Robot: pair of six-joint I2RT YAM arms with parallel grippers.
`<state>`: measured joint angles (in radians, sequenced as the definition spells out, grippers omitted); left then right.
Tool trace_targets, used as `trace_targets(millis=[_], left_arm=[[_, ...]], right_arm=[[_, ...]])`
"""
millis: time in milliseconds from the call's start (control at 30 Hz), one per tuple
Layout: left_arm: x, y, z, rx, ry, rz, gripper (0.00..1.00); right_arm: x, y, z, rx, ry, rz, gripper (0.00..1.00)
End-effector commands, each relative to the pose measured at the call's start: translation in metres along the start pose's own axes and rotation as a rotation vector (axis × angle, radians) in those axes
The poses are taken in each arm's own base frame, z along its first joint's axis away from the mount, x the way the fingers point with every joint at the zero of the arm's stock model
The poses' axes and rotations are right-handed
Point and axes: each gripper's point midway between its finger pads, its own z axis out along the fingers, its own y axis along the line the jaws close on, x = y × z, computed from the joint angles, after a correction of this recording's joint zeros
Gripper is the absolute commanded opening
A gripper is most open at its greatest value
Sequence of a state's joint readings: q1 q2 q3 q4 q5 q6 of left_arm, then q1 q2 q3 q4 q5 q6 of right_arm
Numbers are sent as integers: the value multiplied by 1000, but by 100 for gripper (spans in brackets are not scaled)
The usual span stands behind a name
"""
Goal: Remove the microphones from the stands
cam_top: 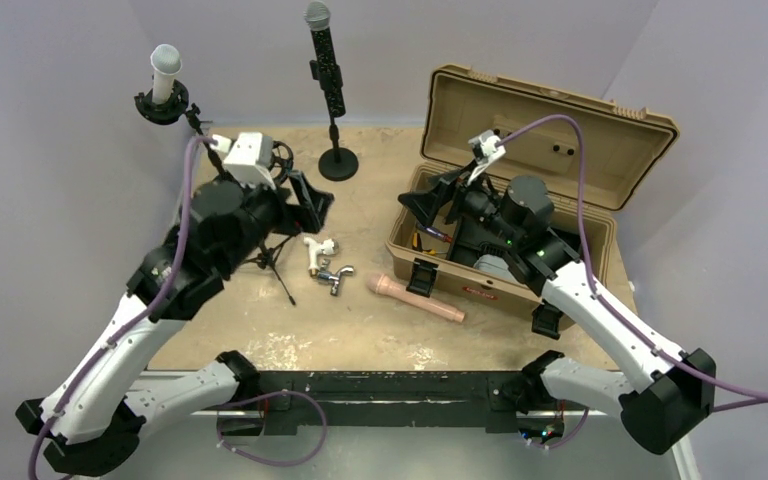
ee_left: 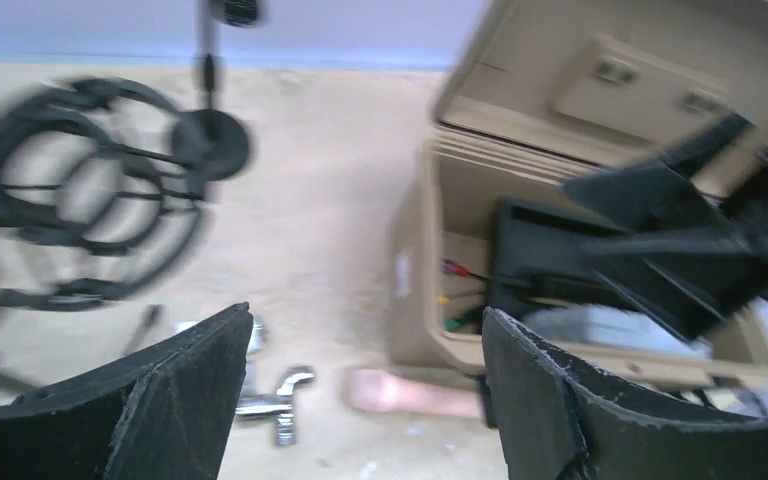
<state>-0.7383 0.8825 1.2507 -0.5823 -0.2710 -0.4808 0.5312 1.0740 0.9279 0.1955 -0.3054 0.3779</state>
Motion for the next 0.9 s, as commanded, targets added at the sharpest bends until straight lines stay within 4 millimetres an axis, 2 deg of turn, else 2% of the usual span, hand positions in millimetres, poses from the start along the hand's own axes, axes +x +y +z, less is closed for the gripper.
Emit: trace_targets(millis=[0,100,200,400,567,733,867], left_arm=[[1,59,-21,-207,150,163,83],[-21,91,-37,-363,80,210,82],[-32,119,-53,-507,8,251,81],[-23,146,-66,-614,-17,266,73],[-9,159,-57,-635,8,251,65],[16,169,-26,-540,48,136,64],[25,173,-5,-443,23,55,66]], right_arm=[[-16,28,13,-80,-35,18,89],[-13,43,21,-110,-27,32,88],[-8,61,31,-140,-16,45,88],[10,95,51,-193,23,58,88],[26,114,62,-227,56,66,88],[34,119,63,-229,68,66,88],[37,116,60,-216,71,58,89]])
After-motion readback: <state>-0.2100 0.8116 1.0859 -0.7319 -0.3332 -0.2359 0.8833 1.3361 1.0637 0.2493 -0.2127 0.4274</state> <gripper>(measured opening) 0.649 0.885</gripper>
